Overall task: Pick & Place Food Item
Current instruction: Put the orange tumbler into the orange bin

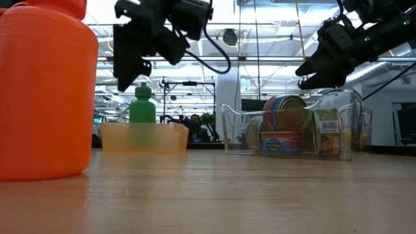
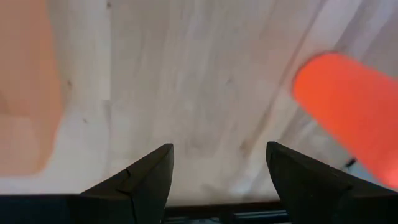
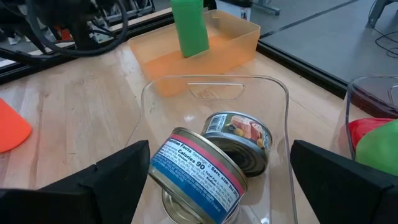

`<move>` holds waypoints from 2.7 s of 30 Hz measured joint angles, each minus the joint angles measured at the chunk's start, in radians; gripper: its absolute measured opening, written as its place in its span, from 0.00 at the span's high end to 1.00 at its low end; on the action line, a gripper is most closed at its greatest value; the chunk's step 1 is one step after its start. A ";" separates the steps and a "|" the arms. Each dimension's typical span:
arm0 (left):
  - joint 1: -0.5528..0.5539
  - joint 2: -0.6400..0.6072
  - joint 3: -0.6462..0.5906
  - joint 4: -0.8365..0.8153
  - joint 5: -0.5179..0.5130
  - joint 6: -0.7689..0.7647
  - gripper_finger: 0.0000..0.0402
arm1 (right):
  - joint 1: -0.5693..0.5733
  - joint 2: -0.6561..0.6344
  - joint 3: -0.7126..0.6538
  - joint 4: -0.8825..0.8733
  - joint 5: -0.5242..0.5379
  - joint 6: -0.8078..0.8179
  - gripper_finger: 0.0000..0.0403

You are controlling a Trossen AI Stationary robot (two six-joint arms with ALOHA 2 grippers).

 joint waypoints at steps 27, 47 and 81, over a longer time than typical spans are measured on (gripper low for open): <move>-0.669 -0.313 0.020 0.146 -0.263 -0.626 0.33 | 0.000 0.000 0.000 0.000 -0.003 0.026 0.09; -0.728 -0.182 0.019 0.219 -0.460 -0.559 0.33 | 0.000 0.000 0.000 0.000 -0.003 0.038 0.09; -0.639 -0.116 0.044 0.206 -0.456 -0.353 0.45 | 0.000 0.000 0.000 0.000 -0.004 0.038 0.09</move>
